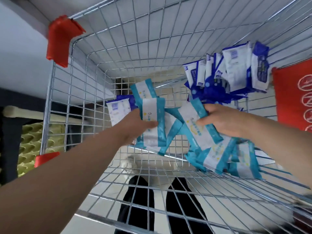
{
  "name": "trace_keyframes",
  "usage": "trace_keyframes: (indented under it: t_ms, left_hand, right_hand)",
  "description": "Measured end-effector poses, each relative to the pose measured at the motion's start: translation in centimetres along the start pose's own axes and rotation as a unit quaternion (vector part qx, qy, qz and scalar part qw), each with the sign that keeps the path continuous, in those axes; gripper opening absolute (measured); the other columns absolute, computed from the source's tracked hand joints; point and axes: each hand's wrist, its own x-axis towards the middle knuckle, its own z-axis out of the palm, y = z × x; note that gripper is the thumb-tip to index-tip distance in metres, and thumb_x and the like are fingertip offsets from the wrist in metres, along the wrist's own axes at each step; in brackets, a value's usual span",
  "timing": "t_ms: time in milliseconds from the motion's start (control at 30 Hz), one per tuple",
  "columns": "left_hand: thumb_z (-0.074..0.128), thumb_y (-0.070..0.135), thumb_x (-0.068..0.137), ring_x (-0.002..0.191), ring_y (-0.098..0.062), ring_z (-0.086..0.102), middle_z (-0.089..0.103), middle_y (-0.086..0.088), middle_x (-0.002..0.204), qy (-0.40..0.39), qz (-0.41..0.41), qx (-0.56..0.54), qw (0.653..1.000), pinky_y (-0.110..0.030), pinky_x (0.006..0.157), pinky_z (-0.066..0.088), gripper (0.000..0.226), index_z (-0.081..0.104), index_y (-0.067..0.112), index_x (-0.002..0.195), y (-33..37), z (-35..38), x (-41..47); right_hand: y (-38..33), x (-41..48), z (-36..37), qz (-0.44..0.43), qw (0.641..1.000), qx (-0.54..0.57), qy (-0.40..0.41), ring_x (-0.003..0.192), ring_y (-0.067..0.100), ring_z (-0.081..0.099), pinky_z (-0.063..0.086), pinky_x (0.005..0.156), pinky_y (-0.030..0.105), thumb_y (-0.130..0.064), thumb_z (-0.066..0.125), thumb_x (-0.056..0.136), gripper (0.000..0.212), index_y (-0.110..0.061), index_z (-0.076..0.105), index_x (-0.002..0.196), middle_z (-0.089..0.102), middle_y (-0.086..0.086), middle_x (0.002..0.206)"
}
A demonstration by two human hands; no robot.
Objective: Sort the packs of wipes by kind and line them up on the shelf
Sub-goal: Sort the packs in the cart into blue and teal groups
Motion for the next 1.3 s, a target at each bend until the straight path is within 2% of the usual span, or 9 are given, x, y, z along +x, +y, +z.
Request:
trace_keyframes:
  t_ms: [200, 400, 467, 533, 633, 833, 933, 1000, 1300]
  left_hand:
    - [0.068, 0.010, 0.087, 0.098, -0.017, 0.060, 0.065, -0.001, 0.113, -0.084, 0.004, 0.113, 0.990, -0.024, 0.081, 0.048, 0.037, 0.055, 0.011, 0.122, 2.6, 8.7, 0.2]
    - [0.078, 0.013, 0.078, 0.082, -0.009, 0.055, 0.062, 0.006, 0.097, -0.068, 0.030, 0.238, 0.968, -0.010, 0.063, 0.038, 0.041, 0.055, 0.015, 0.112, 1.9, 15.9, 1.8]
    - [0.085, 0.028, 0.068, 0.096, -0.018, 0.058, 0.057, 0.001, 0.107, -0.024, 0.043, 0.316, 0.948, -0.020, 0.078, 0.045, 0.066, 0.050, 0.017, 0.123, 1.1, 17.3, 2.4]
    - [0.084, 0.046, 0.063, 0.113, -0.027, 0.050, 0.044, -0.007, 0.126, 0.008, 0.032, 0.397, 0.917, -0.037, 0.095, 0.044, 0.091, 0.037, 0.021, 0.136, 0.5, 18.3, 2.5]
    - [0.077, 0.059, 0.066, 0.122, -0.032, 0.036, 0.029, -0.011, 0.134, -0.003, 0.024, 0.475, 0.879, -0.043, 0.102, 0.038, 0.095, 0.031, 0.022, 0.141, 0.5, 19.0, 2.5]
    - [0.070, 0.062, 0.073, 0.111, -0.025, 0.055, 0.050, -0.011, 0.133, -0.005, -0.001, 0.265, 0.964, -0.035, 0.093, 0.045, 0.081, 0.045, 0.018, 0.136, 3.0, 17.3, 3.4]
    - [0.057, 0.046, 0.092, 0.106, -0.018, 0.055, 0.056, -0.006, 0.134, 0.033, 0.029, 0.177, 0.983, -0.028, 0.086, 0.039, 0.056, 0.051, 0.014, 0.136, 4.7, 16.3, 5.1]
    - [0.052, 0.036, 0.097, 0.106, -0.016, 0.052, 0.057, -0.004, 0.133, 0.032, 0.038, 0.146, 0.988, -0.028, 0.086, 0.037, 0.043, 0.053, 0.016, 0.135, 5.6, 16.3, 6.4]
    - [0.046, 0.027, 0.101, 0.091, -0.011, 0.056, 0.065, 0.004, 0.111, -0.019, -0.007, 0.044, 0.999, -0.026, 0.081, 0.036, 0.030, 0.061, 0.013, 0.123, 5.5, 18.1, 11.3]
  right_hand:
    - [5.3, -4.3, -5.3, 0.064, 0.992, -0.109, 0.018, 0.092, 0.036, 0.068, 0.054, 0.086, 0.052, 0.006, 0.064, 0.080, 0.031, -0.013, 0.063, 0.104, 0.070, 0.019, 0.102]
    - [9.2, -5.3, -8.0, 0.098, 0.937, -0.330, 0.054, 0.096, 0.019, 0.056, 0.044, 0.061, 0.014, -0.015, 0.067, 0.084, 0.045, -0.010, 0.053, 0.126, 0.055, 0.003, 0.110]
    - [10.1, -5.0, -8.4, 0.079, 0.928, -0.354, 0.088, 0.100, 0.018, 0.054, 0.038, 0.057, 0.013, -0.019, 0.069, 0.084, 0.050, -0.010, 0.052, 0.131, 0.055, 0.005, 0.121]
    - [11.1, -4.5, -8.7, 0.049, 0.944, -0.300, 0.124, 0.101, 0.020, 0.059, 0.050, 0.075, 0.020, -0.016, 0.072, 0.080, 0.054, -0.014, 0.055, 0.131, 0.057, 0.009, 0.129]
    - [11.0, -4.2, -9.2, 0.000, 0.956, -0.255, 0.145, 0.095, 0.014, 0.059, 0.046, 0.080, 0.021, -0.014, 0.073, 0.080, 0.046, -0.016, 0.061, 0.124, 0.062, 0.005, 0.120]
    - [8.0, -3.5, -10.1, -0.063, 0.972, -0.124, 0.190, 0.104, 0.019, 0.064, 0.053, 0.084, 0.031, -0.010, 0.055, 0.093, 0.033, -0.012, 0.059, 0.126, 0.060, 0.008, 0.126]
    - [7.1, -1.7, -10.6, -0.061, 0.969, -0.125, 0.205, 0.065, 0.001, 0.058, 0.040, 0.042, 0.010, -0.009, 0.041, 0.098, 0.035, -0.012, 0.056, 0.131, 0.058, 0.006, 0.116]
    - [7.0, 0.0, -10.8, -0.052, 0.968, -0.135, 0.204, 0.063, 0.005, 0.049, 0.033, 0.037, 0.006, -0.006, 0.039, 0.099, 0.037, -0.009, 0.055, 0.132, 0.053, 0.005, 0.112]
    - [8.2, 4.8, -11.5, -0.007, 0.962, -0.219, 0.163, 0.112, 0.023, 0.051, 0.039, 0.084, 0.025, 0.004, 0.039, 0.093, 0.044, -0.010, 0.056, 0.131, 0.049, 0.011, 0.140]
